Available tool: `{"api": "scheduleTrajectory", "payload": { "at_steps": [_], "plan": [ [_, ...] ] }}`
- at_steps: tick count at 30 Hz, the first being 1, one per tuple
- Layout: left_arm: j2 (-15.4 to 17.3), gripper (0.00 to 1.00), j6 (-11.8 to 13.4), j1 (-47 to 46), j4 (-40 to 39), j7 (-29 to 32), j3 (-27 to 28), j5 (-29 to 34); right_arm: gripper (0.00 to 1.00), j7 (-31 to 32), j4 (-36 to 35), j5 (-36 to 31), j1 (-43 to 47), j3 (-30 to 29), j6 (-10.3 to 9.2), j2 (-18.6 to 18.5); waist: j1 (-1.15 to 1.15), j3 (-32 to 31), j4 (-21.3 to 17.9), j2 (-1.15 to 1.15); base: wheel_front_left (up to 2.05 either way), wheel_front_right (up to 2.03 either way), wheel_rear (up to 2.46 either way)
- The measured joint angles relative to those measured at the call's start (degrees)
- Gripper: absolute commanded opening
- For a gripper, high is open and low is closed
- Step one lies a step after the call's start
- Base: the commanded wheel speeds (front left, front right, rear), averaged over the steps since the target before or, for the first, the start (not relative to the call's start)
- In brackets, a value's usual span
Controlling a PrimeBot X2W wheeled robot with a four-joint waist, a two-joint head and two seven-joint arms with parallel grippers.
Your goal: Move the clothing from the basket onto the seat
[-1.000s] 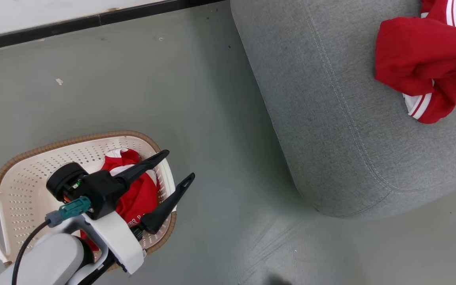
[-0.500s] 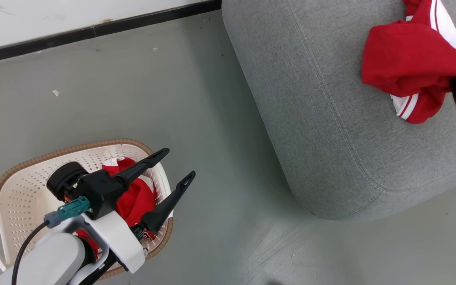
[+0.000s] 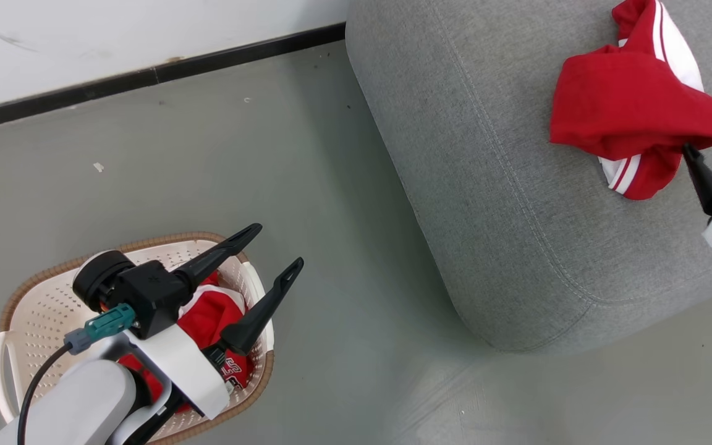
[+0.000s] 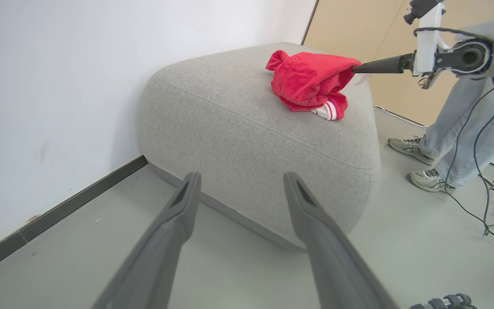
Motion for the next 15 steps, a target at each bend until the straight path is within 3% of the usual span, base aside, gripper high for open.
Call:
{"api": "scheduleTrajectory", "payload": {
  "at_steps": [15],
  "plan": [
    [-1.27,1.00,2.46,1.16,3.38,-4.41,3.76,-1.08,1.00,-6.99,-11.95,5.00,3.85,1.80,0.00,-3.53,0.00,-4.20,1.12,0.00,0.00,0.00,0.00]
  ]
}}
